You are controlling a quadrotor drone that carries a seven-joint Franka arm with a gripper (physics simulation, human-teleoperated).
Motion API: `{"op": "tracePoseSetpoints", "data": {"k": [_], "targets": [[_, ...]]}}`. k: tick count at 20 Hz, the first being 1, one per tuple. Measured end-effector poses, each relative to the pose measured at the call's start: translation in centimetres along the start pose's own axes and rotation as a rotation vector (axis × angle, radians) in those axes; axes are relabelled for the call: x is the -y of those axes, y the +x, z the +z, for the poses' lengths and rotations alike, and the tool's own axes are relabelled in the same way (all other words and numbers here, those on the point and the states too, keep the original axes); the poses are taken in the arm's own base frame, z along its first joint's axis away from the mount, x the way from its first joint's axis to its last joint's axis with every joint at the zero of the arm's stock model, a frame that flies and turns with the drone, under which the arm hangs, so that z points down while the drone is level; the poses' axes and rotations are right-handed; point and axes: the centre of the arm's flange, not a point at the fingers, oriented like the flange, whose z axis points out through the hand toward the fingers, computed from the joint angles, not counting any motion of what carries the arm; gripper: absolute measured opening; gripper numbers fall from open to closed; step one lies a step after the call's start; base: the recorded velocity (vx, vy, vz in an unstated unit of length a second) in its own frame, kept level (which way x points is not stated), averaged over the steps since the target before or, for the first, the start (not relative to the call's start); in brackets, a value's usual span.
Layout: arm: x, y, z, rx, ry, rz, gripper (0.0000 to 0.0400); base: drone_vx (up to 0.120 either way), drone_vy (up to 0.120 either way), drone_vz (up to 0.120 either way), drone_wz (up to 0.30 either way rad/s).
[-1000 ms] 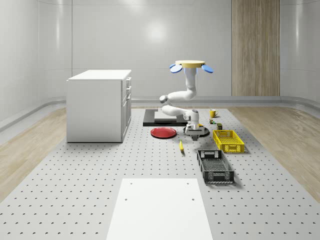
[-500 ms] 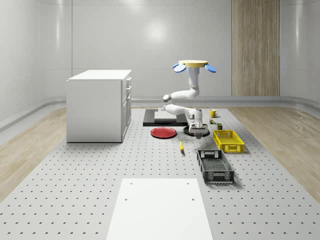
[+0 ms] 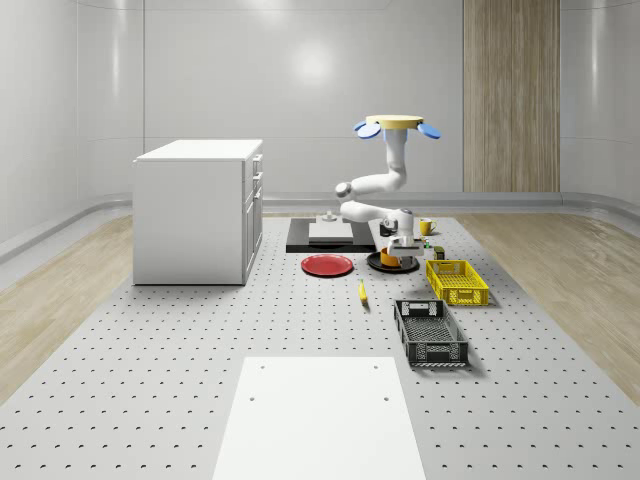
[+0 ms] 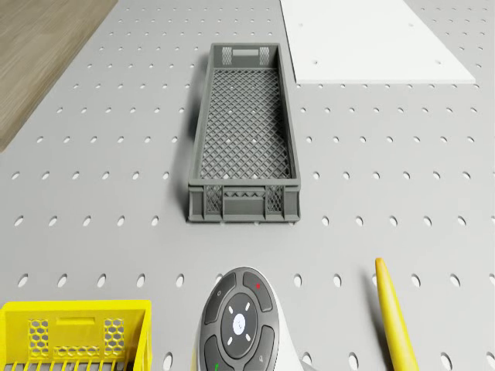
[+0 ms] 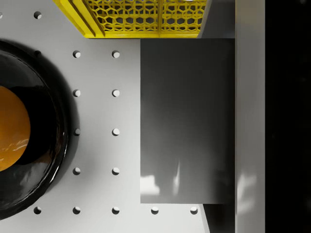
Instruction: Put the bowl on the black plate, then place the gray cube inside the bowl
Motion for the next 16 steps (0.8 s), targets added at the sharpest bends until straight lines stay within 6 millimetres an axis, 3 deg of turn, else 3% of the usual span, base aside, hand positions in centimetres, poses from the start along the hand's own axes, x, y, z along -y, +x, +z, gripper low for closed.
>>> {"op": "tracePoseSetpoints", "data": {"k": [3, 7, 10, 14, 16], "targets": [[0.00, 0.00, 0.00, 0.000, 0.000, 0.000, 0.0250, -0.120, 0.093, 0.093, 0.000], [0.00, 0.00, 0.00, 0.000, 0.000, 0.000, 0.0250, -0.110, -0.080, 0.000, 0.000], [0.00, 0.00, 0.00, 0.000, 0.000, 0.000, 0.0250, 0.000, 0.000, 0.027, 0.000], [0.00, 0.00, 0.00, 0.000, 0.000, 0.000, 0.0250, 0.000, 0.000, 0.120, 0.000], [0.00, 0.00, 0.00, 0.000, 0.000, 0.000, 0.0250, -0.100, 0.000, 0.120, 0.000]]}}
